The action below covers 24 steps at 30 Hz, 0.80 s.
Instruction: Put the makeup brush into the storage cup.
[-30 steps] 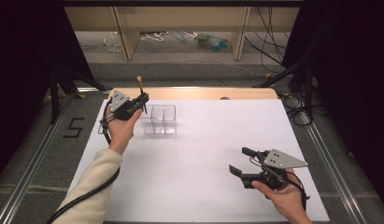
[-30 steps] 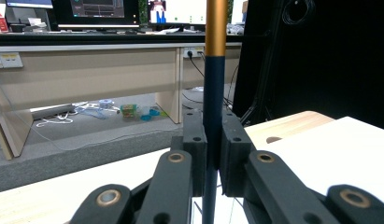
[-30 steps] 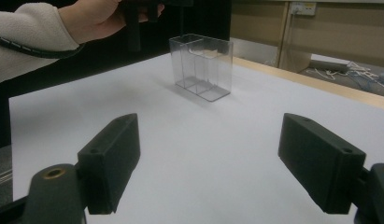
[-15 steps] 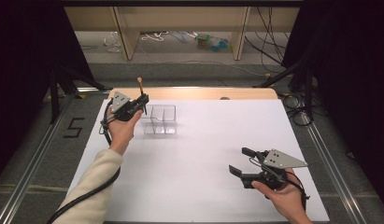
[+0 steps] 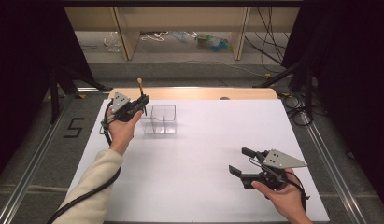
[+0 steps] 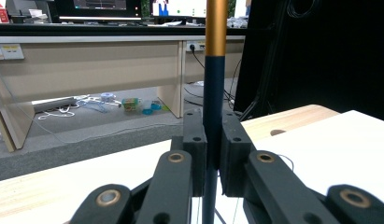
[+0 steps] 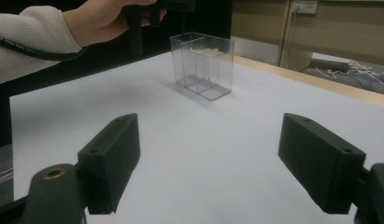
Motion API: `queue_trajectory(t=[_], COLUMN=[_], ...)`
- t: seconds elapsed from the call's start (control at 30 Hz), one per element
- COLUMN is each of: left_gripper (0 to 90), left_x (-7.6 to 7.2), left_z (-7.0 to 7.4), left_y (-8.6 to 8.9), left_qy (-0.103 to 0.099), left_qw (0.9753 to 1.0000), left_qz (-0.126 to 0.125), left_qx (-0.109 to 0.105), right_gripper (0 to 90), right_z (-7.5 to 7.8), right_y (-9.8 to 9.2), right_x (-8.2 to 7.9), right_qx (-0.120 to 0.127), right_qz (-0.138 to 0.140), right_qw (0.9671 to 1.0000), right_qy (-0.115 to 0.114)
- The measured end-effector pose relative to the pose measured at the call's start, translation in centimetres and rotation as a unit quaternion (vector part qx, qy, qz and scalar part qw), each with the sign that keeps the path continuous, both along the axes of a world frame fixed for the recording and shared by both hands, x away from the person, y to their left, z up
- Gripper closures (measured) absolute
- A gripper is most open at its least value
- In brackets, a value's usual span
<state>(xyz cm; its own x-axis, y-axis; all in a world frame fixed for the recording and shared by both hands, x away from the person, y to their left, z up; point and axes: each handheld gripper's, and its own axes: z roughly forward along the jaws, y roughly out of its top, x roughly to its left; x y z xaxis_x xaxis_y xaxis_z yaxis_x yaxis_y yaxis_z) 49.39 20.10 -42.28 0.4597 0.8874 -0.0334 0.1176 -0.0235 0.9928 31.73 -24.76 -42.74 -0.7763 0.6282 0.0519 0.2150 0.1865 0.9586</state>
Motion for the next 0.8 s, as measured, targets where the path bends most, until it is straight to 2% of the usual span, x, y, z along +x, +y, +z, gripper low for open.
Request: queue_trajectory(t=[0.27,0.3,0.33,0.53,0.6,0.7,0.77,0.8], left_gripper=[83.1,83.1,83.1,83.1,83.1,83.1,83.1,83.1], left_x=[0.05,0.04,0.05,0.07,0.13,0.11,0.11,0.12], left_z=[-0.12,-0.15,-0.16,-0.20,-0.24,-0.35,-0.39,-0.41], left_y=[0.05,0.02,0.03,0.12,0.20,0.13,0.14,0.16], left_qy=[0.001,0.002,0.001,0.003,0.000,0.004,0.005,0.004], left_qw=[1.0000,1.0000,1.0000,1.0000,1.0000,1.0000,1.0000,1.0000], left_qz=[0.001,0.001,0.001,0.001,0.001,0.002,0.003,0.002], left_qx=[0.003,0.000,-0.001,-0.001,0.004,0.000,0.001,0.002], right_gripper=[21.8,21.8,21.8,21.9,21.8,21.8,21.8,21.8], right_z=[0.00,0.11,0.03,0.01,-0.10,-0.10,0.00,-0.10], right_y=[-0.01,-0.12,-0.04,-0.03,0.12,0.12,-0.01,0.12], right_x=[-0.01,-0.10,-0.02,-0.02,0.07,0.07,-0.02,0.06], right_qx=[-0.001,-0.011,-0.003,-0.002,0.009,0.009,-0.001,0.009], right_qz=[0.000,-0.002,0.002,0.002,0.004,0.004,0.003,0.005], right_qw=[1.0000,0.9999,1.0000,1.0000,0.9999,0.9999,1.0000,0.9999], right_qy=[0.000,0.005,0.002,0.001,-0.004,-0.004,0.001,-0.004])
